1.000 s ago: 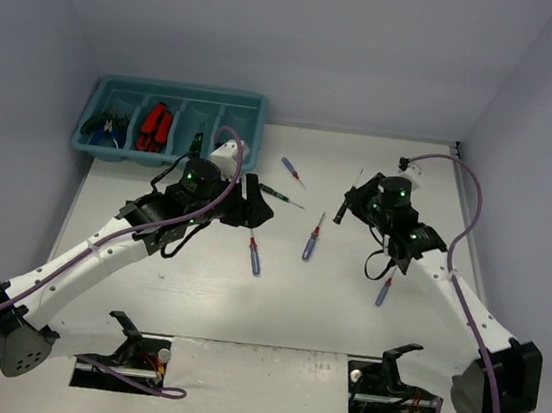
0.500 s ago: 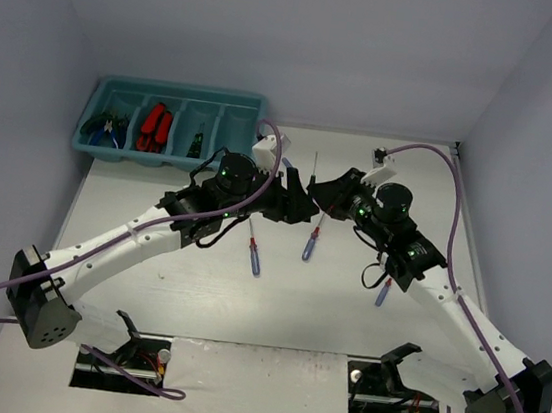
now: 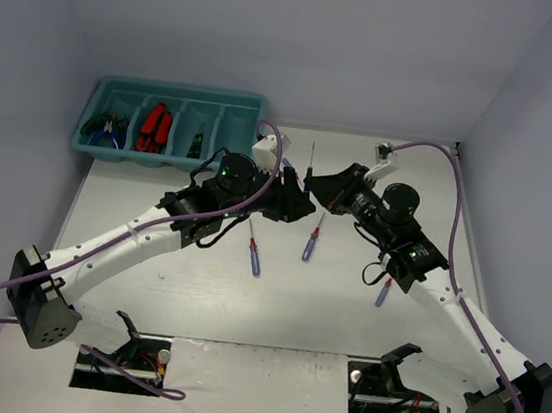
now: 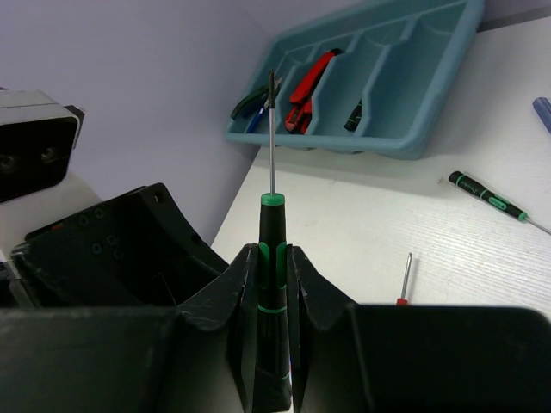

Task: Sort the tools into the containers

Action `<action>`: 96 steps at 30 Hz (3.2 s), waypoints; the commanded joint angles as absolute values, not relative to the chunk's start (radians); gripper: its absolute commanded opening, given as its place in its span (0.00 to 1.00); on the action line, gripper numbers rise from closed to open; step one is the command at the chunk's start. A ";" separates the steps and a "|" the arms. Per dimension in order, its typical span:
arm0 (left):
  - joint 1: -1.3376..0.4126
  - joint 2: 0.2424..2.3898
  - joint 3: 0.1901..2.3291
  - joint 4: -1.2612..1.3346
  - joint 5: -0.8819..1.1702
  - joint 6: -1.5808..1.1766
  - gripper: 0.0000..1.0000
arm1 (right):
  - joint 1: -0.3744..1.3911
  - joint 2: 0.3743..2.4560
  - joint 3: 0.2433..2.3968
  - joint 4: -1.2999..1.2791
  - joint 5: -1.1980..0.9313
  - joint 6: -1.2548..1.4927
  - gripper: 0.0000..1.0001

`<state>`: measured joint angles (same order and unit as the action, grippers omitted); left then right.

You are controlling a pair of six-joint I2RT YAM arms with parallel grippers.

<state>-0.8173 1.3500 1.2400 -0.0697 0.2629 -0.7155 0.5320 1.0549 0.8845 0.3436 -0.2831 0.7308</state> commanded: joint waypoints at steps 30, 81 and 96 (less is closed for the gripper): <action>-0.231 1.821 1.758 -0.464 0.070 -0.140 0.00 | 0.390 1.027 0.836 0.135 -0.132 0.483 0.81; -0.544 2.128 1.976 -0.712 0.365 0.583 0.55 | 0.381 0.825 0.763 -0.056 -0.230 0.463 0.86; -0.558 2.322 2.131 -0.710 0.241 0.601 0.55 | 0.382 0.710 0.733 -0.135 -0.296 0.506 0.87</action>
<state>-0.5510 2.3313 2.0757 -0.7170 0.2700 0.5712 0.3855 0.7384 0.7269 -0.1520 -0.2649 0.4900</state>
